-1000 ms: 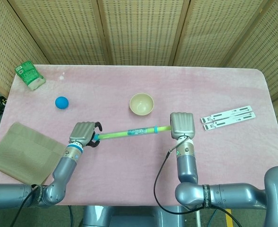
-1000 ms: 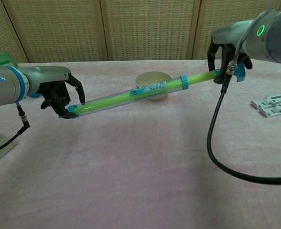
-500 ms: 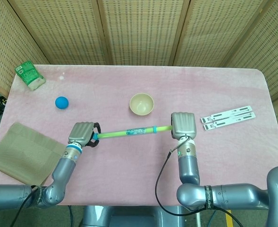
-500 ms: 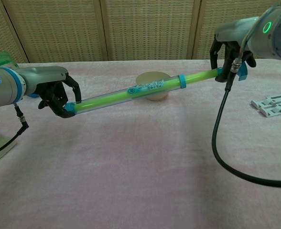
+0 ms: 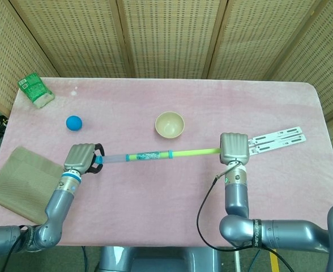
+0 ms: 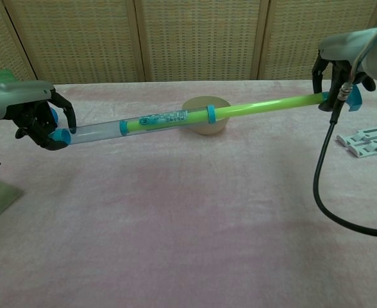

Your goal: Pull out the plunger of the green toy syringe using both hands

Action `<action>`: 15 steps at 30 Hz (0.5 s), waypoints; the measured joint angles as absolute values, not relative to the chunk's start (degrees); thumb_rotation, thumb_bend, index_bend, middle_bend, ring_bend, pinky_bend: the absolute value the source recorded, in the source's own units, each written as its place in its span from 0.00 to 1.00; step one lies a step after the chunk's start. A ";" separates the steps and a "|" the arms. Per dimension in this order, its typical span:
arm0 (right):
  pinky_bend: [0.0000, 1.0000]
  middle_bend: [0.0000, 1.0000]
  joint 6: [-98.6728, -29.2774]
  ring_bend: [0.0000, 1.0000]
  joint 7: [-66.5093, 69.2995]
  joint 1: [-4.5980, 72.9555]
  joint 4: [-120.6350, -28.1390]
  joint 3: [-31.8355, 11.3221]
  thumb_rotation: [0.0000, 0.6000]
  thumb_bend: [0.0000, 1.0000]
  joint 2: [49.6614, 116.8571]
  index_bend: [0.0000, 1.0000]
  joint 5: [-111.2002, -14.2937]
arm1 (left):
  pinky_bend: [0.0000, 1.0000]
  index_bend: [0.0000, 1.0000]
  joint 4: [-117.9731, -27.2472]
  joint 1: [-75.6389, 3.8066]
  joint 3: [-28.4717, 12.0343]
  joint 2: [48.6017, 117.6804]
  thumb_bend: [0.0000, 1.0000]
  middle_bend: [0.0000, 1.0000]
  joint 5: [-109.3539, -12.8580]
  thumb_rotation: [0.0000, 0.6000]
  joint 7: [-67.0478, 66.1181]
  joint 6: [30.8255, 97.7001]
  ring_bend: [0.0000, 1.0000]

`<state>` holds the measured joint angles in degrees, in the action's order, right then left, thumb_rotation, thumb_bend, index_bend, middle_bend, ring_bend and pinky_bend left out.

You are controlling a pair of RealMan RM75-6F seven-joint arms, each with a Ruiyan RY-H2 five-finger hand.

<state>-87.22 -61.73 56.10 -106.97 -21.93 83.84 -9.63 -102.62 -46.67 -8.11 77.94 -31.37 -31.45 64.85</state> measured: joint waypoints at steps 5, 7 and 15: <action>0.75 1.00 -86.82 1.00 -61.13 54.65 -105.73 -20.87 1.00 0.62 82.99 0.85 -9.52 | 0.70 0.51 -102.88 -45.13 -7.45 75.62 0.39 0.88 -34.07 1.00 -29.67 64.66 0.78; 0.75 1.00 -86.50 1.00 -60.81 54.06 -105.34 -20.53 1.00 0.62 82.68 0.85 -9.36 | 0.70 0.51 -103.04 -44.59 -7.29 74.73 0.39 0.88 -35.02 1.00 -28.93 64.52 0.78; 0.75 1.00 -86.40 1.00 -60.11 52.63 -105.97 -19.99 1.00 0.62 81.30 0.85 -9.46 | 0.70 0.52 -104.49 -43.38 -6.66 71.87 0.39 0.88 -37.80 1.00 -27.83 63.35 0.78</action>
<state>-86.40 -60.11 52.63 -105.97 -19.99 81.30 -9.46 -104.49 -43.38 -6.66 71.87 -37.80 -27.83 63.35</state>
